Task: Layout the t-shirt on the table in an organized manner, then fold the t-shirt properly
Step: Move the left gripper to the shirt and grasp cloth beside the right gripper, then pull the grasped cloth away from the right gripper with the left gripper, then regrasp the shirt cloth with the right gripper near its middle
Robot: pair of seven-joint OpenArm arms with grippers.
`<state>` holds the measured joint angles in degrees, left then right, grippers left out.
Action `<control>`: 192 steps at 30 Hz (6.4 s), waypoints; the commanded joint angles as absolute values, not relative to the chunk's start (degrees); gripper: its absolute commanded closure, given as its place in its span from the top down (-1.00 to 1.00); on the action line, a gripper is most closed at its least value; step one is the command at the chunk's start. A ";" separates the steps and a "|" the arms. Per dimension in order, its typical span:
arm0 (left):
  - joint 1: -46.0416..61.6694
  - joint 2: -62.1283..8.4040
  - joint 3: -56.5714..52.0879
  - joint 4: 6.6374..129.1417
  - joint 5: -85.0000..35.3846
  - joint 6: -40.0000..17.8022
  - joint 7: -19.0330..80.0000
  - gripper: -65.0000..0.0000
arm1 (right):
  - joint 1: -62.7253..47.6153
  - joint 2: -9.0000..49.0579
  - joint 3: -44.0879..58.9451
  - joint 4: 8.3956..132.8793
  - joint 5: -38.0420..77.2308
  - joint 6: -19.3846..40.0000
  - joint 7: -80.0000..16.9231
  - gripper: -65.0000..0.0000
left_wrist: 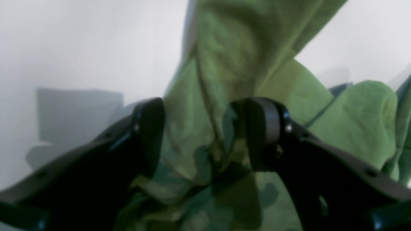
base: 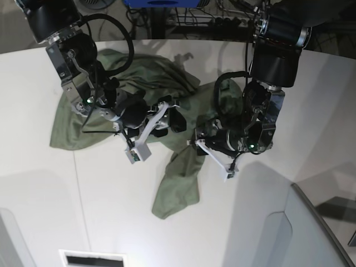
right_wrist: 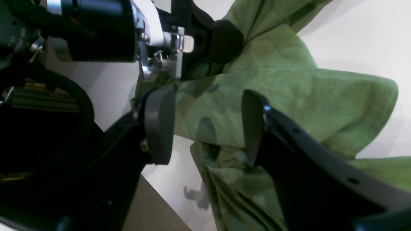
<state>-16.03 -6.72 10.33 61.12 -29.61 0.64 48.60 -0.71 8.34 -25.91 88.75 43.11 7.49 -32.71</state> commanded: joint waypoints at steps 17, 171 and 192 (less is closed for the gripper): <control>-17.45 -6.11 10.15 65.98 -30.11 0.40 48.04 0.17 | 0.04 8.22 -25.89 89.54 43.74 8.13 -31.60 -0.05; 20.00 -26.51 -32.84 78.20 -15.87 -14.81 31.96 -1.00 | 30.29 -5.67 -27.82 37.85 43.91 3.03 -28.53 0.41; 20.09 -26.33 -32.57 78.20 -15.87 -14.81 31.96 -1.00 | 30.02 -7.60 -27.82 36.88 44.09 4.18 -28.26 0.08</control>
